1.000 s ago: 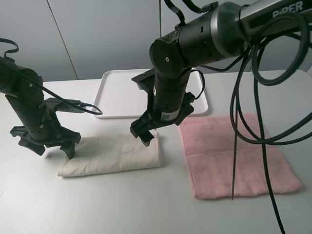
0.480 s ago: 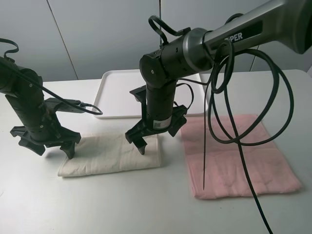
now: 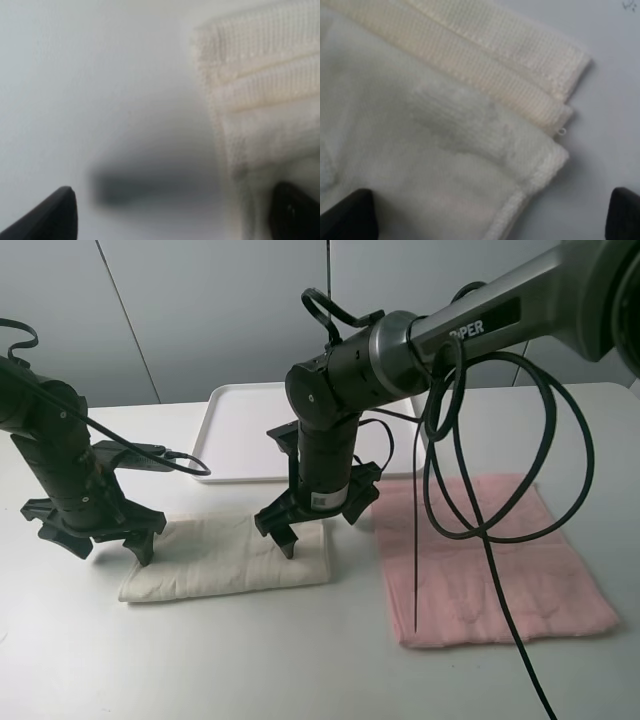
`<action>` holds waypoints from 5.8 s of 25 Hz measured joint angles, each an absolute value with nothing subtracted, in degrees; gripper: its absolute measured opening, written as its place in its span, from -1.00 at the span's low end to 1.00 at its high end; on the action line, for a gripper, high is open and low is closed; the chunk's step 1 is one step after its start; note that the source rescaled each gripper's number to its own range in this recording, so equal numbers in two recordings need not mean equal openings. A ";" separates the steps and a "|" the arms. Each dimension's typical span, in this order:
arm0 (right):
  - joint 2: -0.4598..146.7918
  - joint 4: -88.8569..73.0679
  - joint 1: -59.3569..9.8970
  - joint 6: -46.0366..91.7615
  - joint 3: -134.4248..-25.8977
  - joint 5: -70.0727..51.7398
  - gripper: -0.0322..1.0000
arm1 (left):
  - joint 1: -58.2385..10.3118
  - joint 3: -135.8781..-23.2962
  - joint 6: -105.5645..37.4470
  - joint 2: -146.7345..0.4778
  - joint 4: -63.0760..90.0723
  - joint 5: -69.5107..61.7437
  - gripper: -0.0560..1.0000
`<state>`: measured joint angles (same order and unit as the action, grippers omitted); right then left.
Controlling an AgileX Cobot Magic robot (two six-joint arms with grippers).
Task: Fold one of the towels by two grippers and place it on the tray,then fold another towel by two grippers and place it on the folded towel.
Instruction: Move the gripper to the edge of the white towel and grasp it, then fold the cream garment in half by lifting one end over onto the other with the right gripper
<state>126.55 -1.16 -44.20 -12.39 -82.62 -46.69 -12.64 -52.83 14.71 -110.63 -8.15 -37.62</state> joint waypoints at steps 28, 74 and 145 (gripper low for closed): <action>128.30 1.96 -48.59 -12.82 -83.13 -43.58 -0.81 | -12.64 -52.83 14.71 -110.76 -8.15 -37.73 0.99; 123.78 -38.84 -48.59 1.29 -83.13 -36.08 -0.81 | -12.64 -53.23 14.71 -110.89 -8.03 -38.66 0.99; 129.38 -79.68 -49.58 28.95 -83.13 -27.14 0.24 | -12.64 -68.48 2.66 -102.59 -3.88 -59.74 0.99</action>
